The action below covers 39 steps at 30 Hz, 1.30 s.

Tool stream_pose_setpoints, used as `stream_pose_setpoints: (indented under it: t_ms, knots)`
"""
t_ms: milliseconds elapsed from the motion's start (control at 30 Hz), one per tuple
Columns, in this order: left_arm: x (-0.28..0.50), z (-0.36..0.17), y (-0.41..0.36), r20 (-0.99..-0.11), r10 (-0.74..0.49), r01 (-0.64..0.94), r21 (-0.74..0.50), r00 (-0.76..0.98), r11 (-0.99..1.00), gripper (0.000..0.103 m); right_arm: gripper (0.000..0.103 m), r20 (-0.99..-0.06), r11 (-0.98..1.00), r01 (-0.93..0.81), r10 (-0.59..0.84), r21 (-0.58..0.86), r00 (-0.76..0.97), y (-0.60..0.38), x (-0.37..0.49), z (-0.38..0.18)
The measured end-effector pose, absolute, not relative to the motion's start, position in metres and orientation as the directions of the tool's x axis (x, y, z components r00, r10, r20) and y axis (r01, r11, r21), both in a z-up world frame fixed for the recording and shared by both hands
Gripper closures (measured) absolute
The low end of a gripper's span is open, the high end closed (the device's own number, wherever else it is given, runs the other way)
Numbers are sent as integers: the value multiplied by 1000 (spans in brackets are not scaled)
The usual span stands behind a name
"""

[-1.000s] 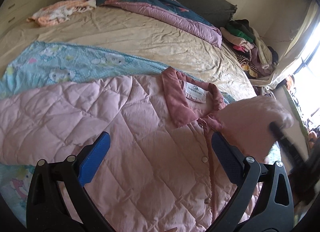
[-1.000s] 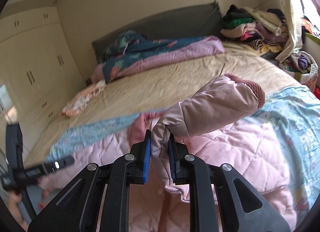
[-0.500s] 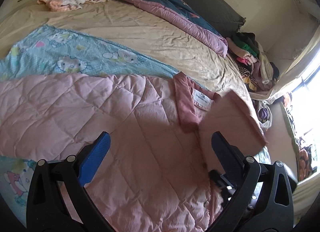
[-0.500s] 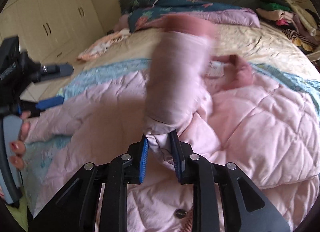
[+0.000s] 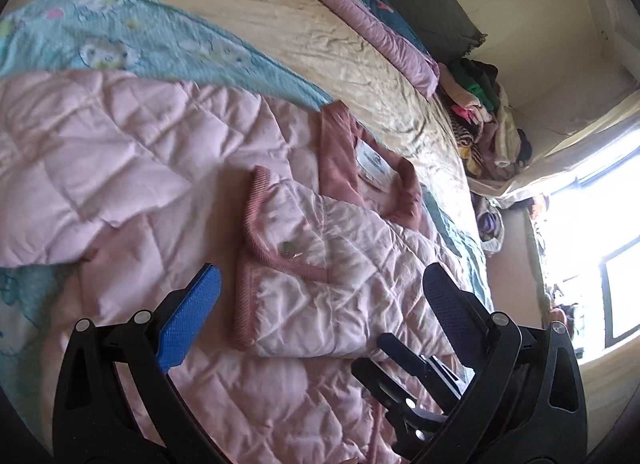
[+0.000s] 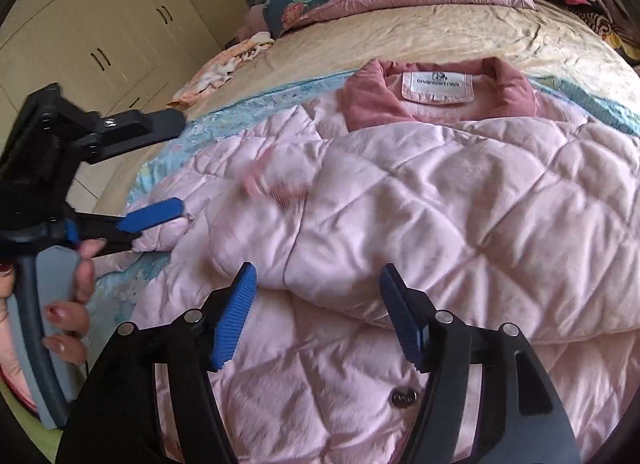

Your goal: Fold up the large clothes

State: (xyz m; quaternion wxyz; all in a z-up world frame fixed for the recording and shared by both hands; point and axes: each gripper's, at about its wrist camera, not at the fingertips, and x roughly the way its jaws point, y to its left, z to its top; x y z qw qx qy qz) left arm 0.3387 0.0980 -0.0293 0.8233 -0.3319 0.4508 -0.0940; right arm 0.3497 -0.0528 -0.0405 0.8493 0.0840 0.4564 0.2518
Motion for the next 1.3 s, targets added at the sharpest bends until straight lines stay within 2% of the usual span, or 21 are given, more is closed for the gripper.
stream_pose_setpoints:
  t_ms: [133,333,400,467,500,567,600,633,667,933,1133,1300]
  knots:
    - [341,-38,89,-720,-426,-156,-588,548,794,8,39,-714,863,-337,503,377,487,-73,340,-25]
    - [348,-71,71,-762,-447,-183,-579,468,794,9,39,-713,896,-279,444,345,543,-113,323,-13]
    - [346,-78,66,-759,-451,-176,-581,469,795,13,39,-712,905,-251,424,342,560,-129,316,-11]
    - [347,-79,59,-784,-405,-173,-532,471,829,35,39,-710,913,-225,406,340,576,-141,310,-11]
    - [346,-78,54,-808,-341,-164,-465,481,870,41,39,-704,913,-212,405,349,584,-149,306,-10]
    - [343,-71,46,-815,-264,-127,-378,516,917,63,39,-700,914,-182,396,362,595,-163,303,-9]
    - [342,-68,41,-811,-238,-93,-337,535,937,70,39,-701,916,-167,389,366,598,-169,301,-9]
    - [342,-65,39,-809,-230,-76,-319,542,945,81,39,-702,917,-158,384,367,600,-174,300,-9]
    - [342,-62,39,-803,-231,-62,-315,549,947,84,39,-704,919,-151,377,364,602,-179,300,-8]
    - [336,-6,59,-705,-209,-31,-311,678,950,88,39,-681,924,-94,339,370,650,-215,301,2]
    - [343,-43,64,-773,-166,-86,-273,612,958,88,39,-705,942,-48,281,332,651,-229,315,-4]
    - [338,-61,69,-796,-163,-100,-269,583,958,88,39,-743,957,-20,237,288,626,-231,335,-17]
